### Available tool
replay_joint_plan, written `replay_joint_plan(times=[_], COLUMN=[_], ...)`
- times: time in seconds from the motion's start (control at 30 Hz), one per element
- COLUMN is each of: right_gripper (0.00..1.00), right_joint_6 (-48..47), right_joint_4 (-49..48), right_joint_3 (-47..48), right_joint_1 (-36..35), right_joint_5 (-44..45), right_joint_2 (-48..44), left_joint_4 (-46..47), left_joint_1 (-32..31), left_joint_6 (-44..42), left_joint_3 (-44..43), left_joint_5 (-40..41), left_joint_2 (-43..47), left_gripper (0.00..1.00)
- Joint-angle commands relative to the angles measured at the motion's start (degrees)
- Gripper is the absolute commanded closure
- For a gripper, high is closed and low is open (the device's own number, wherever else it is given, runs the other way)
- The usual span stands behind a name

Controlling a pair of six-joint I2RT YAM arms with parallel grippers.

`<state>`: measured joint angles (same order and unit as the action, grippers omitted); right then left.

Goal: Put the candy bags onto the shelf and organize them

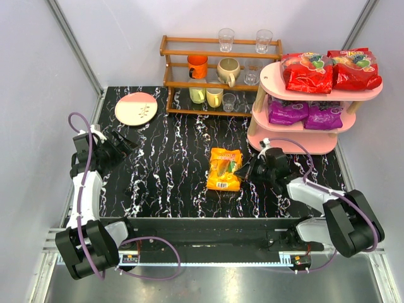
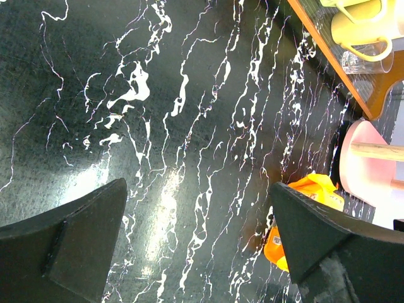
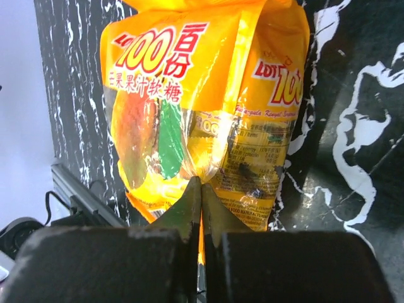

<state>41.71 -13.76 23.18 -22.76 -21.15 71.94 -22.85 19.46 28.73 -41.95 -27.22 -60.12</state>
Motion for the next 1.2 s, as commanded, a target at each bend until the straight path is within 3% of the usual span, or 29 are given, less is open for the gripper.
replay_joint_plan(times=[0.0, 0.13, 0.27, 0.43, 0.63, 0.67, 0.73, 0.77, 0.87, 0.97, 1.17], right_gripper=[1.0, 1.0, 1.0, 1.0, 1.0, 0.92, 0.56, 0.32, 0.19, 0.17, 0.08], right_joint_6=[-1.35, -10.23, -18.23, -26.06, -28.36, -27.48, -24.41, -23.44, -19.06, -15.8, -8.95], right_joint_4=[1.6, 26.33, 40.63, 53.37, 57.08, 56.48, 54.28, 54.02, 55.67, 58.58, 59.9], right_joint_3=[4.58, 17.64, 30.41, 43.15, 46.95, 46.26, 42.58, 41.34, 36.51, 32.38, 29.55], right_joint_1=[0.26, 0.26, 0.26, -0.61, -12.11, -12.22, -12.13, -11.69, -8.11, -1.7, 2.02], right_joint_5=[-4.81, 7.15, 15.77, 12.01, 23.51, 25.43, 29.39, 33.41, 39.4, 42.4, 49.18], right_joint_2=[-4.06, -14.36, -15.87, -3.94, 7.86, 7.78, 4.62, 3.13, -2.14, -6.45, -9.63], left_joint_4=[2.11, 2.2, 2.46, 2.64, 2.64, 2.55, 2.55, 2.55, 2.64, 2.72, 2.73], left_joint_1=[0.58, 0.66, 0.66, 0.84, 1.01, 0.93, 1.01, 1.01, 1.01, 1.1, 1.01], left_joint_6=[-0.25, -0.08, 0.1, 0.1, 0.18, 0.19, 0.19, 0.19, 0.19, 0.19, 0.27], left_joint_3=[-0.23, -0.23, -0.23, -0.06, -0.06, -0.14, -0.06, -0.06, 0.03, -0.06, 0.12], left_joint_5=[-1.43, -1.6, -2.13, -2.22, -2.13, -2.13, -2.22, -2.39, -2.48, -2.66, -2.75], left_joint_2=[0.44, 0.53, 0.35, 0.79, 0.7, 0.62, 0.53, 0.53, 0.62, 0.35, 0.26], left_gripper=[0.01, 0.01, 0.01, 0.01, 0.01, 0.01, 0.01, 0.01, 0.01, 0.01, 0.01])
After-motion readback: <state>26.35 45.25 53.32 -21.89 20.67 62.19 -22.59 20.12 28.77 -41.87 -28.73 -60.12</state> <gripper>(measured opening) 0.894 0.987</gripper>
